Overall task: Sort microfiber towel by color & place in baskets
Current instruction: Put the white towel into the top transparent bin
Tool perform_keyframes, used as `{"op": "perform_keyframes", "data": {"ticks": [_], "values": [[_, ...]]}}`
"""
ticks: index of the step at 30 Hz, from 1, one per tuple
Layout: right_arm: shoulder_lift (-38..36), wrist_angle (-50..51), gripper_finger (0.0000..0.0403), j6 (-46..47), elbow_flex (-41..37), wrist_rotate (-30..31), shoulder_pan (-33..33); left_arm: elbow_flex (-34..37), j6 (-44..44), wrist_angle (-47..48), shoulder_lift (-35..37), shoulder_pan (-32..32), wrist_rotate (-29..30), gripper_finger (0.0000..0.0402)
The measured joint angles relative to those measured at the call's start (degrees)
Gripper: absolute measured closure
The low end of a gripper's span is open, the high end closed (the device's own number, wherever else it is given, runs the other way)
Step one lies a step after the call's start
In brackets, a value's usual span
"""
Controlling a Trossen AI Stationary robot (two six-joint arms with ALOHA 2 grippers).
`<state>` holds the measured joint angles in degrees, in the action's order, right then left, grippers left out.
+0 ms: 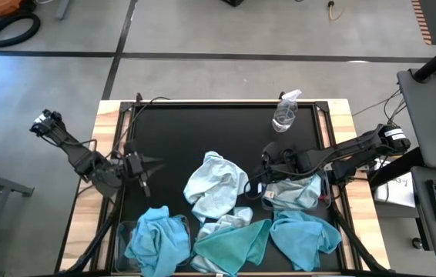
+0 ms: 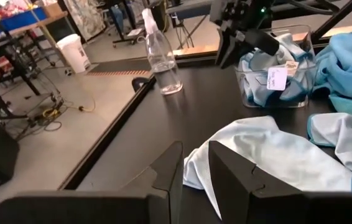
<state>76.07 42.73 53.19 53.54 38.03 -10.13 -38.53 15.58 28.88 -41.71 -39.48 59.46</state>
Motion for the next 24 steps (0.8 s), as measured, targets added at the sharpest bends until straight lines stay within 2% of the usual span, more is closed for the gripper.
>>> {"op": "perform_keyframes", "data": {"ticks": [6, 9, 13, 18, 24], "values": [[0.00, 2.58, 0.0310, 2.60, 0.00, 5.94, 0.02, 2.25, 5.99, -0.03, -1.24, 0.34, -0.04, 0.0340], [-0.02, 6.90, 0.0310, -3.24, 0.10, 6.26, 0.02, 3.58, 9.17, -0.02, -1.63, 0.88, -0.07, 0.0340], [-0.01, 7.90, 0.0310, -6.11, 0.24, 0.36, 0.02, 4.18, 11.20, -0.37, -2.23, 2.05, -0.05, 0.0340], [-0.02, 5.18, 0.0310, 3.20, 0.30, -8.32, 0.02, 4.03, 10.86, -0.64, -3.40, 3.06, -0.03, 0.0340], [-0.02, 2.67, 0.0310, 6.67, 0.31, -9.69, 0.02, 4.03, 10.29, -0.70, -4.78, 3.12, -2.48, 0.0340]]}}
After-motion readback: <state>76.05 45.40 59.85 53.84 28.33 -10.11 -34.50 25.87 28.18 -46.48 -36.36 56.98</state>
